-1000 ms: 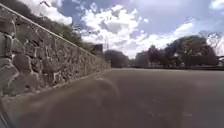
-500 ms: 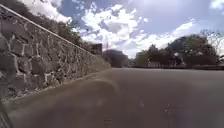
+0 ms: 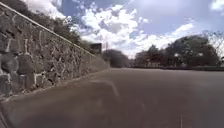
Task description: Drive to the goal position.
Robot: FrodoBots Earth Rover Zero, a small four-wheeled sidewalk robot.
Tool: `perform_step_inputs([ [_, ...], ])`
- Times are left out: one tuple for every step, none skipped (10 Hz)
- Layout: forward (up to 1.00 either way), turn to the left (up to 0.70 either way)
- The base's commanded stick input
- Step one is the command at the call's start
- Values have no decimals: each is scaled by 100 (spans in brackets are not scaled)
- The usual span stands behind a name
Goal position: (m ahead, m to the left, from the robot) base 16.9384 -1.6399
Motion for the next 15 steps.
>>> perform_step_inputs([
  [70, 0],
  [70, 0],
  [70, 0],
  [70, 0],
  [70, 0],
  [70, 0],
  [70, 0],
  [70, 0],
  [70, 0],
  [70, 0],
  [70, 0],
  [70, 0],
  [70, 0],
  [70, 0],
  [70, 0],
])
